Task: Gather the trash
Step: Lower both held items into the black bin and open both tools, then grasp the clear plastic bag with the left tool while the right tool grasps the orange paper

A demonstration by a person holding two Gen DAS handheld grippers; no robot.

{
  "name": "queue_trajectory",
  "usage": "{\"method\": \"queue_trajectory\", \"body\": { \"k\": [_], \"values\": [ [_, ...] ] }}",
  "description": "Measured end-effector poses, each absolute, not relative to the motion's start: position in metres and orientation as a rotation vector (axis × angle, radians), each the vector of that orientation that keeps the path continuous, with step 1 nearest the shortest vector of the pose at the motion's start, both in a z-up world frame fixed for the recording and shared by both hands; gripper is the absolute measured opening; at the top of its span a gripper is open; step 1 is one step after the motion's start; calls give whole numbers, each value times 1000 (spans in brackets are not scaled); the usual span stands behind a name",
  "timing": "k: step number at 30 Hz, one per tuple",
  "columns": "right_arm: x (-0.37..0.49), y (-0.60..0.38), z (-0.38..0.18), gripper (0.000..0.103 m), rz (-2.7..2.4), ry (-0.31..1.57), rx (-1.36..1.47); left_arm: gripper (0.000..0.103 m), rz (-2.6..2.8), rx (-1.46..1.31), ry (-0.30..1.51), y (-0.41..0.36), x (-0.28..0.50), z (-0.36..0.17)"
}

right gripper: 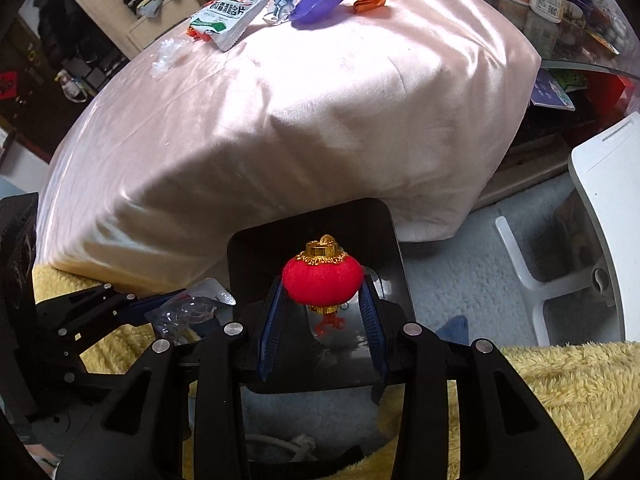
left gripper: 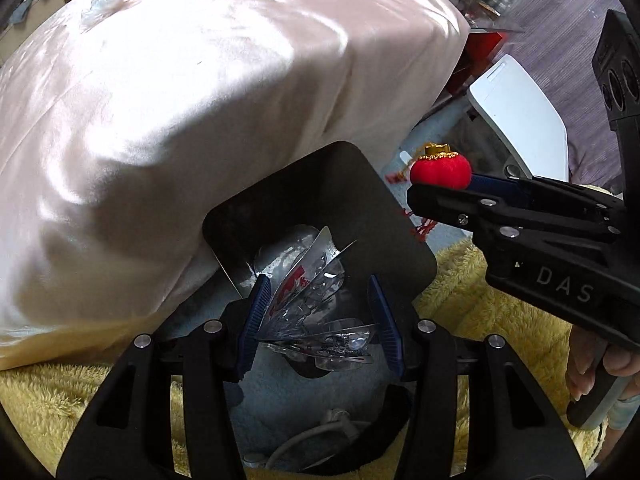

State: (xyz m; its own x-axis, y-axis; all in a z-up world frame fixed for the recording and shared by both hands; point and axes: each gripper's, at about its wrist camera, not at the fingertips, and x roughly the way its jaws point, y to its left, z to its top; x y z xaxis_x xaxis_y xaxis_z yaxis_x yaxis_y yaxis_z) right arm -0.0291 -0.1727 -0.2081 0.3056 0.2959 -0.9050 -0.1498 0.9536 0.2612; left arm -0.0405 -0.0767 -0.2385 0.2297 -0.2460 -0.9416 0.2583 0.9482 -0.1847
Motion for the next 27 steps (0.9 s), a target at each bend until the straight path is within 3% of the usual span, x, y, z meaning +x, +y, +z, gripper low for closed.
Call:
{"method": "queue_trajectory", "body": {
  "k": [2, 6, 10, 17, 27],
  "values": [
    [-27, -174, -208, 40, 296, 1227, 138, 50, -339, 25, 1293, -77, -39, -238],
    [-24, -175, -206, 59, 289, 1220, 144, 63, -337, 29, 1285, -75, -38, -233],
    [-19, -180, -203, 59, 272, 1208, 157, 66, -333, 20, 1273, -69, -33, -228],
    [-6, -208, -176, 63, 213, 1127, 209, 79, -313, -24, 1167, -38, -29, -187],
    [35, -226, -138, 63, 189, 1012, 216, 82, -156, -27, 1079, 17, 8, -152]
  ]
}}
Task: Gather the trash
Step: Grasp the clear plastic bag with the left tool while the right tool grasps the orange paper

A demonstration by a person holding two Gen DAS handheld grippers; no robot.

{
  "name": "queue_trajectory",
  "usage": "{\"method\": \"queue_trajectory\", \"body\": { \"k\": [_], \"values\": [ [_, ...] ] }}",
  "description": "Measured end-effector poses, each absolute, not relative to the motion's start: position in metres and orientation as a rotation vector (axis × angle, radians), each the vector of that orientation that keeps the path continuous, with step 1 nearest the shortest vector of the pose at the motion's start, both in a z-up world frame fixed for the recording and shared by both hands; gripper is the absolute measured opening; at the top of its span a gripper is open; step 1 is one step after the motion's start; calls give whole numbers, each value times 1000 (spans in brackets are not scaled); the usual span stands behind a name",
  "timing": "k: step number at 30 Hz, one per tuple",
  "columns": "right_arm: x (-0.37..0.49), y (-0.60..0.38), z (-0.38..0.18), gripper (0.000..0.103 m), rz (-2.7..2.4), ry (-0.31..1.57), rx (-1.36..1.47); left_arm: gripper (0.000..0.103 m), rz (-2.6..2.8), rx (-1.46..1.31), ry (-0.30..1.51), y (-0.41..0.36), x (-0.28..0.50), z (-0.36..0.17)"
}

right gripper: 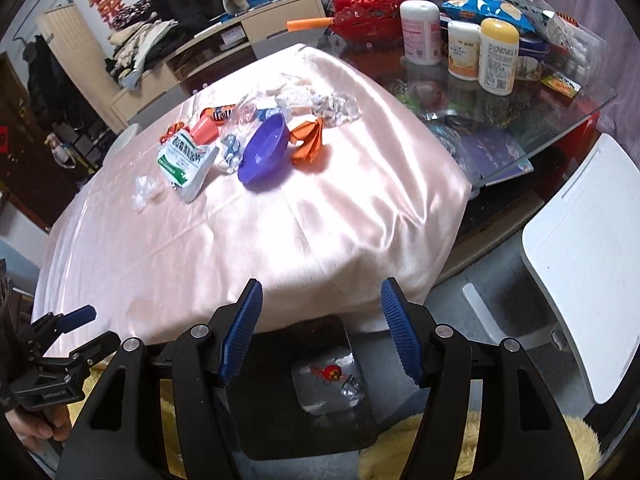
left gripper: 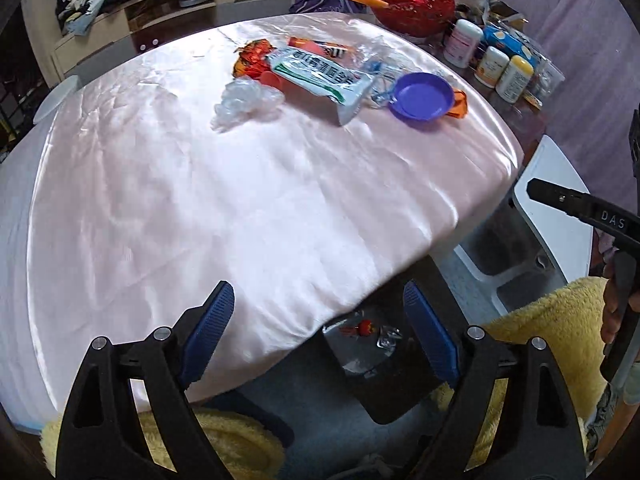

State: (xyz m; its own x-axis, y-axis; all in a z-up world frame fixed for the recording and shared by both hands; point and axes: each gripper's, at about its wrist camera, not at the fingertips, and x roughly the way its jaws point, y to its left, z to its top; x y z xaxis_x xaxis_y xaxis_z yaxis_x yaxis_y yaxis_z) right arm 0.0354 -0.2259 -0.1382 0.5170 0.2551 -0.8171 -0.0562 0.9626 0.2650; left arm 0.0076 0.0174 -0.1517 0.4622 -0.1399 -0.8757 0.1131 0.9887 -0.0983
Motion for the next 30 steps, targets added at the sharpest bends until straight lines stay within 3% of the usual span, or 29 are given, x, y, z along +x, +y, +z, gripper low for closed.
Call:
{"method": "queue_trajectory", "body": {
  "k": [13, 19, 30],
  "values": [
    [100, -225, -132, 62, 168, 973, 195, 82, -52, -30, 1013, 50, 83, -135],
    [130, -224, -137, 42, 180, 961, 238, 82, -40, -27, 1013, 51, 118, -140],
    [163, -216, -154, 41, 212, 998, 260, 76, -24, -44, 1036, 54, 167, -154]
  ]
}}
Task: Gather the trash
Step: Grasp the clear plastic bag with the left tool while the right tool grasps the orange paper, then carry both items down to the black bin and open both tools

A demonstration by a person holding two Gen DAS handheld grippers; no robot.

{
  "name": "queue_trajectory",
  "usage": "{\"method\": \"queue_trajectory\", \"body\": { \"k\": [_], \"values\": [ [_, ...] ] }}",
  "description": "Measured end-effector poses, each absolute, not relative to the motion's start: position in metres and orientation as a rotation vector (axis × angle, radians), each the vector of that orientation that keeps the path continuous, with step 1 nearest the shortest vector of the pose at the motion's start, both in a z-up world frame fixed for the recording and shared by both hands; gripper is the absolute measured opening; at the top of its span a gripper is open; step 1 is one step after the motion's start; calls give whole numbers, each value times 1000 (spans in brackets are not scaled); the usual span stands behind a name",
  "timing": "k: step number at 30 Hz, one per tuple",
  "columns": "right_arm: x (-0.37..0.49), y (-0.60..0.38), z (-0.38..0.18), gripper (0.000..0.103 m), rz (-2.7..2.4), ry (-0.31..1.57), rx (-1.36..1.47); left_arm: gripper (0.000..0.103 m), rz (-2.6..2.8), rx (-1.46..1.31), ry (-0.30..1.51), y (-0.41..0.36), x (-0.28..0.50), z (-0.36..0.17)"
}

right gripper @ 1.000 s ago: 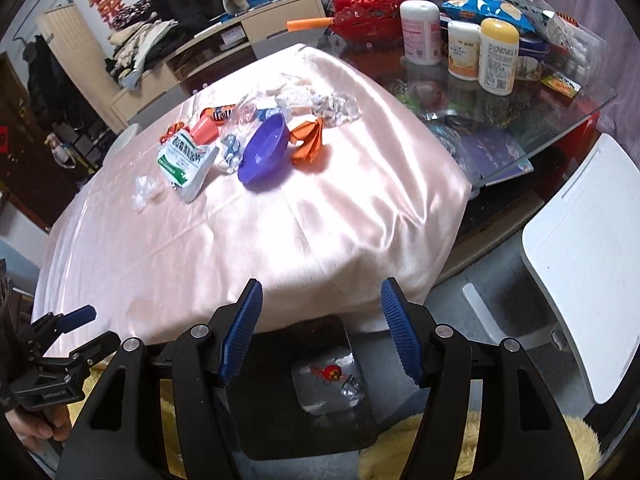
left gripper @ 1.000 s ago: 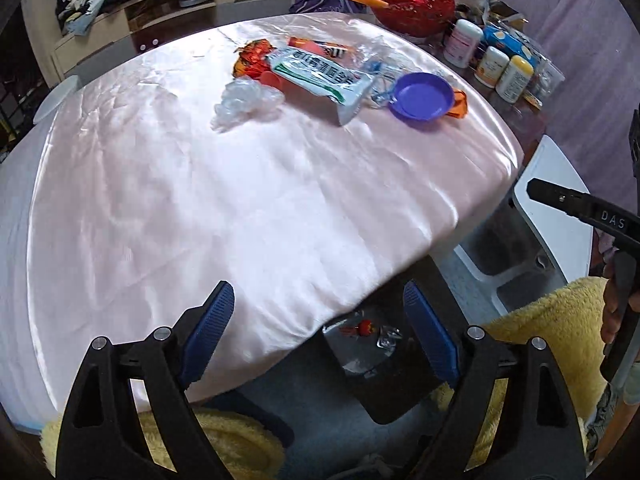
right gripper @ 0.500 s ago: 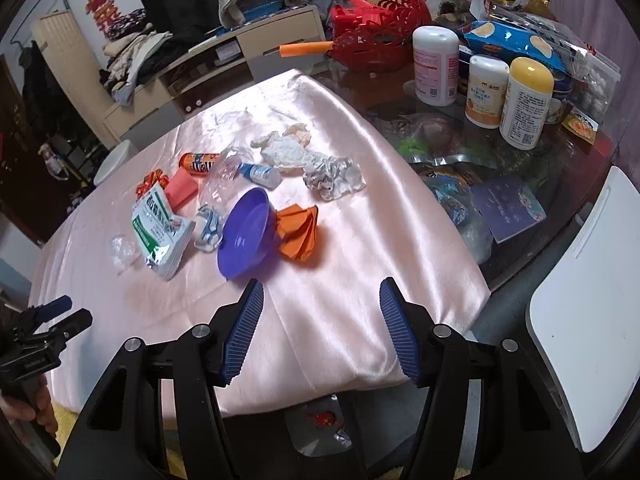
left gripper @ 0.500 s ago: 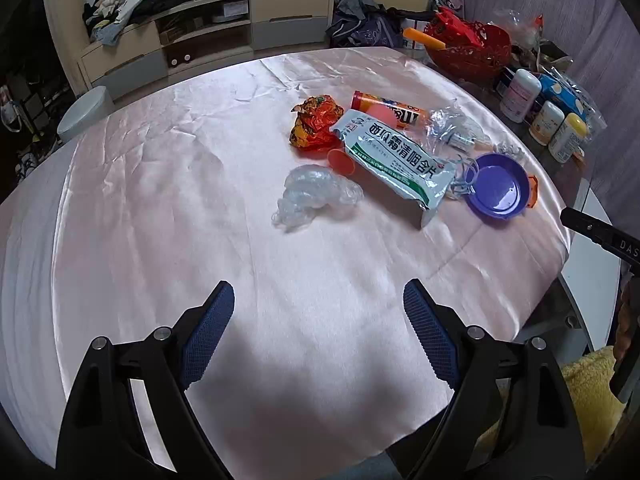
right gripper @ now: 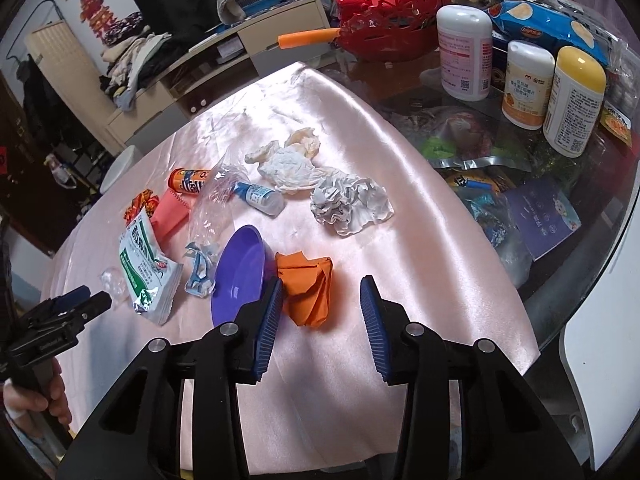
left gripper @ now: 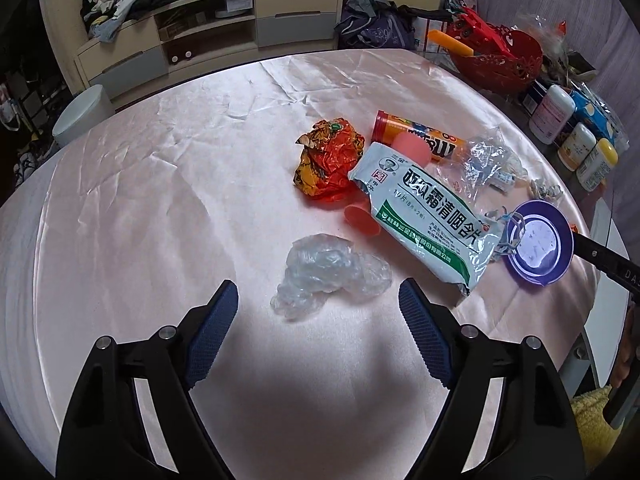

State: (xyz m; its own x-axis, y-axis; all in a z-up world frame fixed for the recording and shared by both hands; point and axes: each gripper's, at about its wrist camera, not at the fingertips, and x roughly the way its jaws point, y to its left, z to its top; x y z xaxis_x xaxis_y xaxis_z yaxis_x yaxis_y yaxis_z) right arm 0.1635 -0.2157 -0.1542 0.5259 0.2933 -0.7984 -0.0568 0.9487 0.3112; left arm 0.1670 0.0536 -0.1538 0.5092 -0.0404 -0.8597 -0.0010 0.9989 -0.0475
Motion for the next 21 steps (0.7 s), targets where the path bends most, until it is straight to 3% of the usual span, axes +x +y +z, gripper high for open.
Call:
{"method": "queue_trajectory", "body": {
  "k": [3, 5, 7, 10, 14, 21],
  "values": [
    [169, -212, -158, 41, 223, 1004, 256, 67, -31, -56, 1053, 55, 175, -160],
    [170, -207, -159, 35, 237, 1004, 255, 56, -39, -64, 1062, 56, 178, -163],
    [169, -204, -159, 15, 259, 1000, 252, 41, -47, -81, 1076, 59, 180, -167],
    [166, -198, -152, 11, 259, 983, 216, 27, -54, -95, 1080, 62, 179, -169],
    [156, -201, -138, 10, 239, 949, 193, 21, -63, -95, 1054, 63, 169, -161],
    [127, -214, -108, 10, 200, 886, 167, 20, -79, -89, 983, 58, 139, -128]
  ]
}}
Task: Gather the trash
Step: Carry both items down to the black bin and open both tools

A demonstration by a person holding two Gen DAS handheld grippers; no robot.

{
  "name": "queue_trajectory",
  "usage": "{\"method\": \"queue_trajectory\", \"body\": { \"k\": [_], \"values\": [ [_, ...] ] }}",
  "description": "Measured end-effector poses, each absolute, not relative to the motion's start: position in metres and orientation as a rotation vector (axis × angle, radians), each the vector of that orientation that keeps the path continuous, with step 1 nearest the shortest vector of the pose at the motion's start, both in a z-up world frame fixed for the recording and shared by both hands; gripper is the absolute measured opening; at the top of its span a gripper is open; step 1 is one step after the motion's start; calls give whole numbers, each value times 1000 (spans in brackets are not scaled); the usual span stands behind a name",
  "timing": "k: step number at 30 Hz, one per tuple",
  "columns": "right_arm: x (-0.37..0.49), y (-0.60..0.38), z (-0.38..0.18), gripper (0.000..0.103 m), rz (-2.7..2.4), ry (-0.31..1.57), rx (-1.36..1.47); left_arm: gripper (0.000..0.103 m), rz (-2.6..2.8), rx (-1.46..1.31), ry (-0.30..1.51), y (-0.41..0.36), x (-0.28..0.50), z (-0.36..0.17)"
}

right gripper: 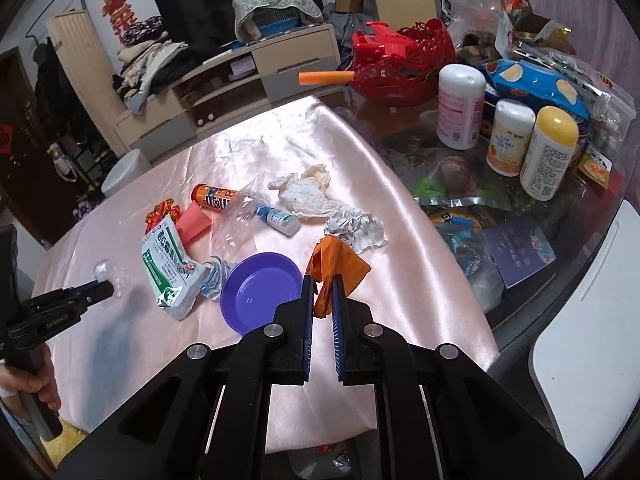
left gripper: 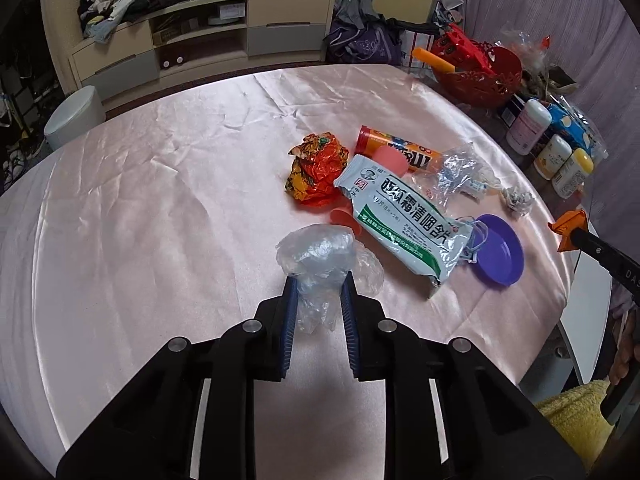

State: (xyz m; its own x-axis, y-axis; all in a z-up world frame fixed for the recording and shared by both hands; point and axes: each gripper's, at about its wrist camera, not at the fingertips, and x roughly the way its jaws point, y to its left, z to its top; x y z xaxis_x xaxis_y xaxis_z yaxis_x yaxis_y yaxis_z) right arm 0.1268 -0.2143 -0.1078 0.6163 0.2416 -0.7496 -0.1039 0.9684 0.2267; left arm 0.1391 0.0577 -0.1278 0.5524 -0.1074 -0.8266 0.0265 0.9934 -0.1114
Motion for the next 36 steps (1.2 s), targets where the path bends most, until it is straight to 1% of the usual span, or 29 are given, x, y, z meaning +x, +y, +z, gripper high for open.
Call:
{"method": "queue_trajectory", "body": {
  "k": [8, 12, 15, 25, 32, 36],
  "values": [
    [76, -219, -95, 10, 203, 885, 149, 20, -113, -82, 908, 46, 84, -91],
    [50, -216, -100, 10, 222, 908, 145, 20, -157, -73, 898, 32, 55, -86],
    [29, -213, -110, 10, 240, 937, 147, 20, -212, -63, 920, 16, 35, -92],
    [-18, -207, -157, 11, 268, 1071, 187, 20, -308, -40, 1064, -25, -15, -149],
    [-37, -194, -185, 11, 284, 1137, 174, 20, -335, -31, 1194, -51, -31, -207],
    [-42, -186, -205, 11, 299, 1198, 194, 20, -346, -22, 1249, -61, -39, -231]
  ]
}}
